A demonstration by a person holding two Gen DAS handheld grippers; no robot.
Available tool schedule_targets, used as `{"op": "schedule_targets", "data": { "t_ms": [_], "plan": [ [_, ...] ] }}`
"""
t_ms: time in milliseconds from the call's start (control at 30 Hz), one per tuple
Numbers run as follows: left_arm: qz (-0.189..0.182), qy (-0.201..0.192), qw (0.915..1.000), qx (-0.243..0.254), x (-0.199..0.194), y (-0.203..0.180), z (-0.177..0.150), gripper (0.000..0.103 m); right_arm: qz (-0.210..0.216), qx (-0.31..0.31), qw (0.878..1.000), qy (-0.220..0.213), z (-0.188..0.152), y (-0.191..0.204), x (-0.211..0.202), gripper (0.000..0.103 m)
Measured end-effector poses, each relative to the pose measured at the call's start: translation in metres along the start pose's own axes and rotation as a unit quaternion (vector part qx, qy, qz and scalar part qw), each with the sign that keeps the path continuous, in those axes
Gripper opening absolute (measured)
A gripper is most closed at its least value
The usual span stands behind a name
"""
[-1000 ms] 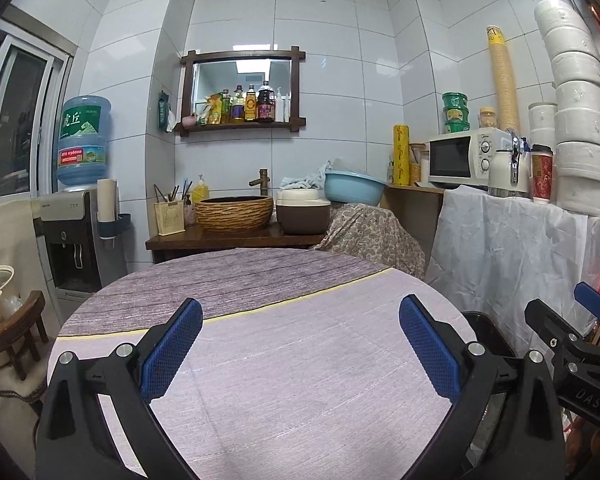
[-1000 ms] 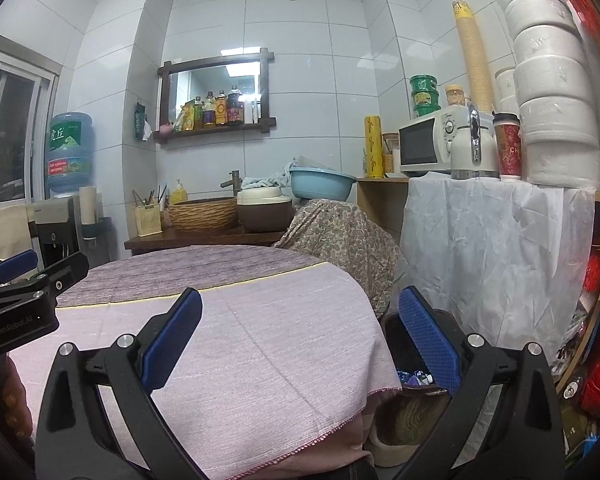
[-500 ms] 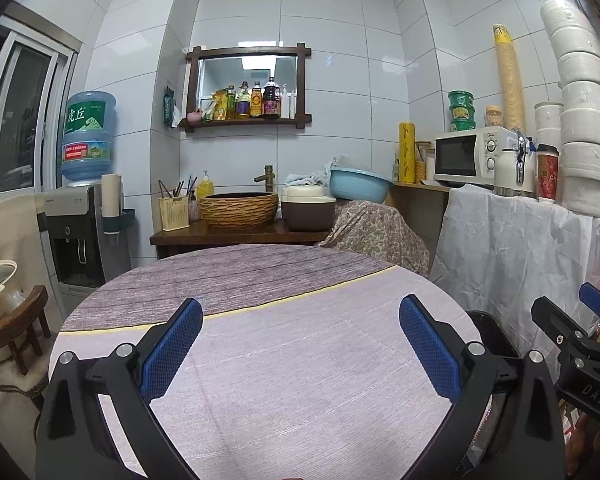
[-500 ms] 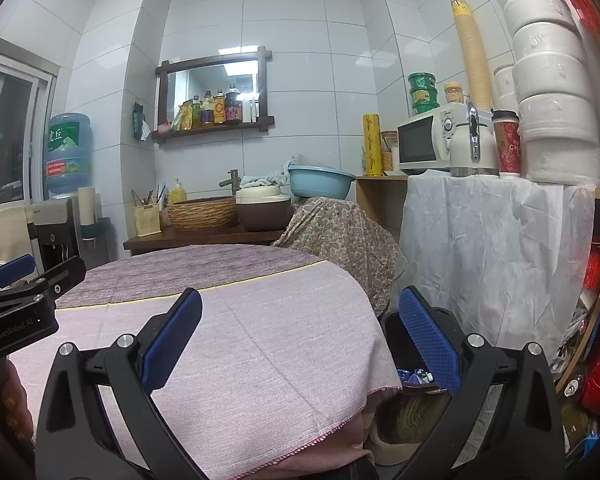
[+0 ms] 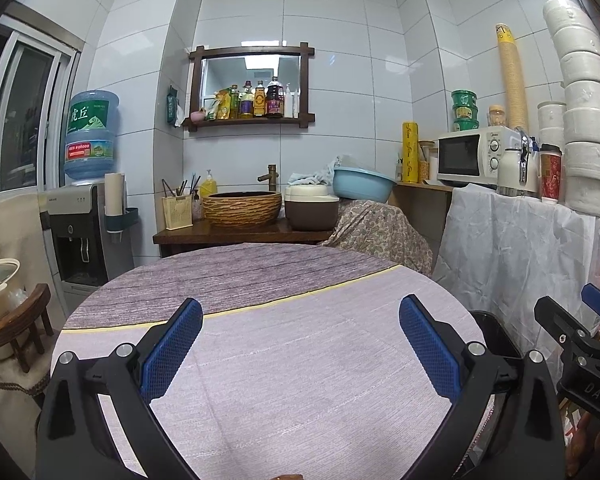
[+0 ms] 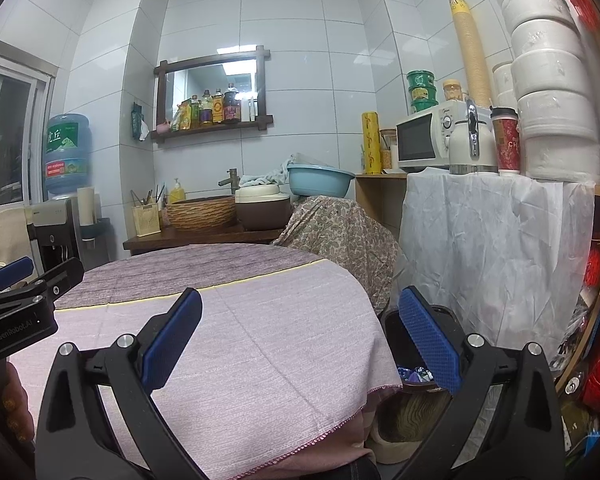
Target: Collect trash
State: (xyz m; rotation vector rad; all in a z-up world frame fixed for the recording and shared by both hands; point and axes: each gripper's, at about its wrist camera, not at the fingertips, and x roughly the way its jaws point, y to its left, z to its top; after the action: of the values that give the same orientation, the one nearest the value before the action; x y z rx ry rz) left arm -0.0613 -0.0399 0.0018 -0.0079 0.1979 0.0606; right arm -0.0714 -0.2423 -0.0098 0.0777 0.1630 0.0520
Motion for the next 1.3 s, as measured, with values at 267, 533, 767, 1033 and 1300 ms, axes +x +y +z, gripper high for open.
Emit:
{"op": "schedule_targets", "data": {
  "t_ms": [267,533,767,1033,1300],
  "plan": [
    [-0.001,0.001,1.0000,-0.001,0.000,0.007,-0.001,0.098,0.000,-0.001,1.000,0.002,-0.002,0.001,0.000,0.097],
    [0.001,0.003,1.0000,-0.002,-0.001,0.010,-0.001,0.098,0.000,-0.002,1.000,0.002,-0.001,0.001,0.000,0.097],
    [0.000,0.010,0.9999,-0.005,0.002,0.015,0.000,0.098,0.001,-0.001,1.000,0.003,-0.003,0.002,0.000,0.097],
    [-0.002,0.011,0.9999,-0.002,0.002,0.014,0.000,0.098,0.001,-0.001,1.000,0.005,-0.004,0.003,0.001,0.097],
    [-0.003,0.019,0.9998,-0.009,0.006,0.018,-0.001,0.098,0.000,0.003,1.000,0.006,-0.004,0.003,0.001,0.097]
  ]
}}
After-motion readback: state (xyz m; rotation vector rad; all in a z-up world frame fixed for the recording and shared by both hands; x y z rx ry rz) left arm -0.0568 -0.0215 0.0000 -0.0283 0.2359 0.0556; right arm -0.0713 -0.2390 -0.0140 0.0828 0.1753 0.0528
